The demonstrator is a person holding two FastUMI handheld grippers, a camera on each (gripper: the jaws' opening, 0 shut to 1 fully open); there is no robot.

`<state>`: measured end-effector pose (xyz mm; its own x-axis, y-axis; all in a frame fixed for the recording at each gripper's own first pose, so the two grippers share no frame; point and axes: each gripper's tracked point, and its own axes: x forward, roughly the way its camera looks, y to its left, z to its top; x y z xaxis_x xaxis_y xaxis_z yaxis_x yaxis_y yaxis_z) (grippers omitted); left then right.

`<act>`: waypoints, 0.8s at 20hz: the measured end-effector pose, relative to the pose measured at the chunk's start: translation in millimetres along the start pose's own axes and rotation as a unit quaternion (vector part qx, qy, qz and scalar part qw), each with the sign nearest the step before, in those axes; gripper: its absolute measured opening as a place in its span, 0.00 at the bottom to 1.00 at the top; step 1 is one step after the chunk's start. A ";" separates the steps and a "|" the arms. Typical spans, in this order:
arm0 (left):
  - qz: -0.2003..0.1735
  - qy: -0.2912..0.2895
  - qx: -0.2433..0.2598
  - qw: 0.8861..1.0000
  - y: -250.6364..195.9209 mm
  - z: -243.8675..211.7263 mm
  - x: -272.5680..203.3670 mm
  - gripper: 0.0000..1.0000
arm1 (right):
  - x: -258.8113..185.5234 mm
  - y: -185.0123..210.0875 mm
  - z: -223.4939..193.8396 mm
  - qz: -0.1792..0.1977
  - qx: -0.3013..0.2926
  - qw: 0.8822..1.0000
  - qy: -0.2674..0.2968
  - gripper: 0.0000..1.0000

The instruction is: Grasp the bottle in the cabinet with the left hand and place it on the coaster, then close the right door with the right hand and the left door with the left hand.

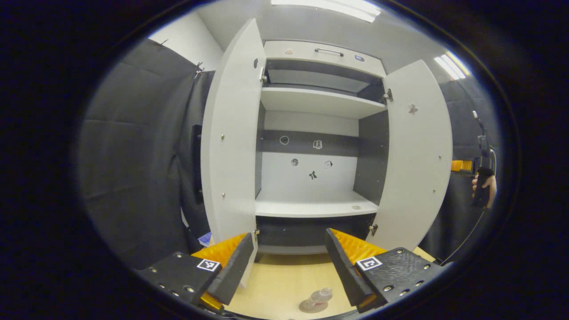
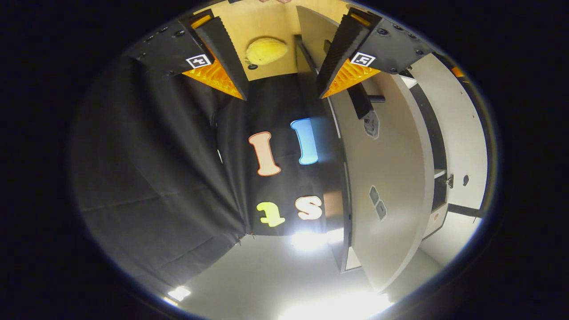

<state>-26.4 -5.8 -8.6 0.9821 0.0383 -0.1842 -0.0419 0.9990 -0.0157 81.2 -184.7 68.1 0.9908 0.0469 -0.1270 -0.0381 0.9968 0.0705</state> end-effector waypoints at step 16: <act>-0.050 0.002 -0.018 0.999 10.4 -17.8 1.7 1.00 | -5.9 24.4 -26.8 -0.024 -0.065 0.998 0.003 0.97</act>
<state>-28.4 4.3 -26.7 0.9811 -0.0622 -0.1834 0.0502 0.9963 -0.0695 71.0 -158.8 44.1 0.9911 -0.0003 -0.1329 -0.0082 0.9979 -0.0640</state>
